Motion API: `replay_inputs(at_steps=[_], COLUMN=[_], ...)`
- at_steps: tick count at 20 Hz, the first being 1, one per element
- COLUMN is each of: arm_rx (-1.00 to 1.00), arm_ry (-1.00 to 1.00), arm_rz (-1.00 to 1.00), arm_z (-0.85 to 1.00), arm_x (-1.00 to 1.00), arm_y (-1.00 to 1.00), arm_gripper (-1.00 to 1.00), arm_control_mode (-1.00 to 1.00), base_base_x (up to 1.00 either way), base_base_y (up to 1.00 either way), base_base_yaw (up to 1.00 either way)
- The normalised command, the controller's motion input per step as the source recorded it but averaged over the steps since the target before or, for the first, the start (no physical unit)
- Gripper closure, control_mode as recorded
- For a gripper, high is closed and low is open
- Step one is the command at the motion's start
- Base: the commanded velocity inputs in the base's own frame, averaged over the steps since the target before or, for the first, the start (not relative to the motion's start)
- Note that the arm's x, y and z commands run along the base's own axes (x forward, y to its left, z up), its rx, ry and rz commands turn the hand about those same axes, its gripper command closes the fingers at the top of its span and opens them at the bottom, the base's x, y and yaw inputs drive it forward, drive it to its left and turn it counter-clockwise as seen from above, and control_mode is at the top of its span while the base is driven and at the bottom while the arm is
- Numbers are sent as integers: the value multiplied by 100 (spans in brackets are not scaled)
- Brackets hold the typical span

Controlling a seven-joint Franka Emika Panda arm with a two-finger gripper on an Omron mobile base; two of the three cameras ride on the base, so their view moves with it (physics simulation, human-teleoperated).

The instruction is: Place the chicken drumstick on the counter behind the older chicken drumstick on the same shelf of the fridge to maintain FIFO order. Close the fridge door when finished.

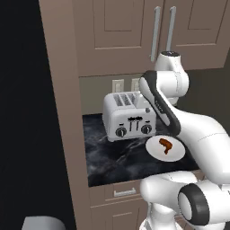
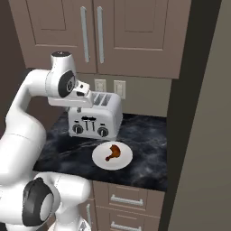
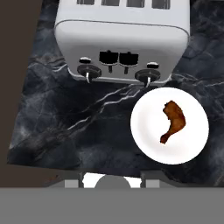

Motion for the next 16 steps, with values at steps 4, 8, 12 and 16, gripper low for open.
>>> replay_inputs(at_steps=[4, 8, 12, 16], arm_rx=[0, 6, 12, 0], arm_ry=[2, -3, -5, 1], arm_rz=[0, -1, -6, 2], arm_z=[-14, -92, -100, -86], arm_x=[-22, -44, -28, 8], arm_y=[4, -56, -100, -63], arm_gripper=[-100, -100, -100, -100], arm_control_mode=[-100, -100, -100, -100], base_base_x=[0, 0, 0, 0], base_base_y=[0, 0, 0, 0], base_base_yaw=[0, 0, 0, 0])
